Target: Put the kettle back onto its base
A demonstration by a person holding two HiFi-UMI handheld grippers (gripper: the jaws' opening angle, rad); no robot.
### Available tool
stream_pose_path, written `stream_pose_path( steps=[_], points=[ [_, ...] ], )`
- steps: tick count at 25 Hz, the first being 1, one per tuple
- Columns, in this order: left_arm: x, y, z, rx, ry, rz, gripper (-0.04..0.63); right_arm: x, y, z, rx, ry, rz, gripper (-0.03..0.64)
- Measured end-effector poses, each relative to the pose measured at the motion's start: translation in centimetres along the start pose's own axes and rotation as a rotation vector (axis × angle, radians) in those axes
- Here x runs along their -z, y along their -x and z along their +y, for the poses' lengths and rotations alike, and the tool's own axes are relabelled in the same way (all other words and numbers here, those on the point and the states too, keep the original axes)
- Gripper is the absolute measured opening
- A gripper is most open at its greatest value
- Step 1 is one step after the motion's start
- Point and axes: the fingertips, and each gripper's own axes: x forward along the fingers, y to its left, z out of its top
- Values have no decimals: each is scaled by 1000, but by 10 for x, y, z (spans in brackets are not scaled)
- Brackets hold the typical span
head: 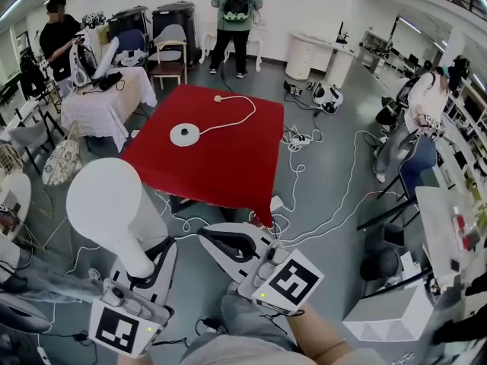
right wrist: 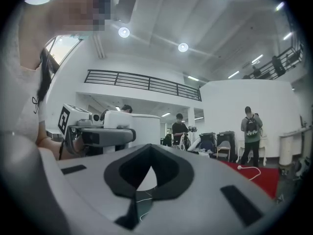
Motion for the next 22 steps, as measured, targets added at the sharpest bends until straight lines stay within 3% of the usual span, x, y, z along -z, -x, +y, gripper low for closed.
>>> stream_pose_path(
  steps=[7,13,22],
  points=[
    [12,-27,16,1,19,37,11,4,-14,-37,-3,-75,-31,8],
    [22,-71,46,-27,13,33,9,10,-39,-84,-44,-43,-26,8],
    [17,-139,90,-81,5,-57,9,16,-60,-155,-92,-4,-31,8]
  ],
)
